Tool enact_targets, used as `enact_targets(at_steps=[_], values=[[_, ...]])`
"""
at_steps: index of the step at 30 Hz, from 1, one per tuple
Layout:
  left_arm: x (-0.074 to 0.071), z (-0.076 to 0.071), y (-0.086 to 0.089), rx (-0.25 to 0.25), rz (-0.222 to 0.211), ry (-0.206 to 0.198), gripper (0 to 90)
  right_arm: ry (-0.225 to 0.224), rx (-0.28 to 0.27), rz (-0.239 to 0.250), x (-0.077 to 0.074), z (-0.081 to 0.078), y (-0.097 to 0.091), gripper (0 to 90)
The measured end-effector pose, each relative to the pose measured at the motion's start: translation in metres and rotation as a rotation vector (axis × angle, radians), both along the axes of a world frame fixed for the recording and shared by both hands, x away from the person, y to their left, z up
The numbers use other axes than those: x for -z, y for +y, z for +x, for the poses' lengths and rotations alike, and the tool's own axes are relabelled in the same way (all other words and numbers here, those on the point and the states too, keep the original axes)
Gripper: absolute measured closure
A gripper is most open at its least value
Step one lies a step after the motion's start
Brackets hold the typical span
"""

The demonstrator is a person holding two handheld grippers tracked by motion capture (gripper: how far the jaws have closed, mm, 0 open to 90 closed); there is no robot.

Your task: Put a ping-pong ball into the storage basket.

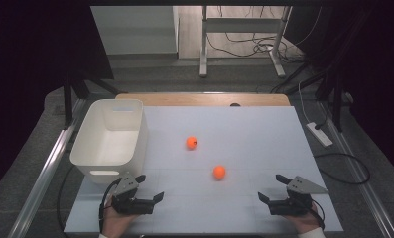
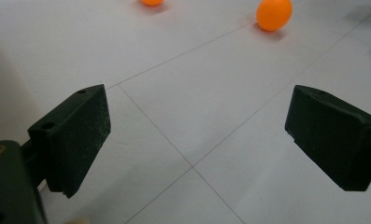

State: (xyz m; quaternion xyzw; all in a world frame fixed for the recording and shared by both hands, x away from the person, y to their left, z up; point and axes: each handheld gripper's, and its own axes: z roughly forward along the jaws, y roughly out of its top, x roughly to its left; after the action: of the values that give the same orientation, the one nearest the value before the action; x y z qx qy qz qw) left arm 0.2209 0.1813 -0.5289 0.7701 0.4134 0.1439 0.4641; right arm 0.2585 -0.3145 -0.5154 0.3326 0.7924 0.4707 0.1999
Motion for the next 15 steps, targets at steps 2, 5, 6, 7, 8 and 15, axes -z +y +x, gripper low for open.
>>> enact_targets(at_steps=[2, 5, 6, 7, 8, 15], values=[[-0.0008, 0.0007, -0.0008, 0.0, -0.001, -0.002, 7.7, 0.001, -0.002, -0.002, 0.0009, 0.0004, 0.0, 6.4], [-0.0008, 0.0019, -0.0027, 0.003, 0.002, 0.002, 7.7, 0.006, -0.005, -0.007, 0.0024, 0.0017, -0.001, 6.6], [-0.0005, 0.0018, -0.0038, 0.005, 0.003, 0.003, 7.7, 0.008, -0.005, -0.003, 0.0029, 0.0021, -0.0012, 6.7], [-0.0002, 0.0015, -0.0041, 0.006, 0.004, 0.003, 7.7, 0.01, -0.004, -0.003, 0.003, 0.0024, -0.0015, 6.7], [0.0, 0.0012, -0.0044, 0.008, 0.005, 0.003, 7.7, 0.01, -0.002, -0.004, 0.0029, 0.0027, -0.002, 6.8], [0.0009, 0.0011, -0.003, 0.001, 0.009, -0.001, 7.7, 0.008, 0.004, -0.01, 0.0032, 0.001, -0.0023, 7.3]])
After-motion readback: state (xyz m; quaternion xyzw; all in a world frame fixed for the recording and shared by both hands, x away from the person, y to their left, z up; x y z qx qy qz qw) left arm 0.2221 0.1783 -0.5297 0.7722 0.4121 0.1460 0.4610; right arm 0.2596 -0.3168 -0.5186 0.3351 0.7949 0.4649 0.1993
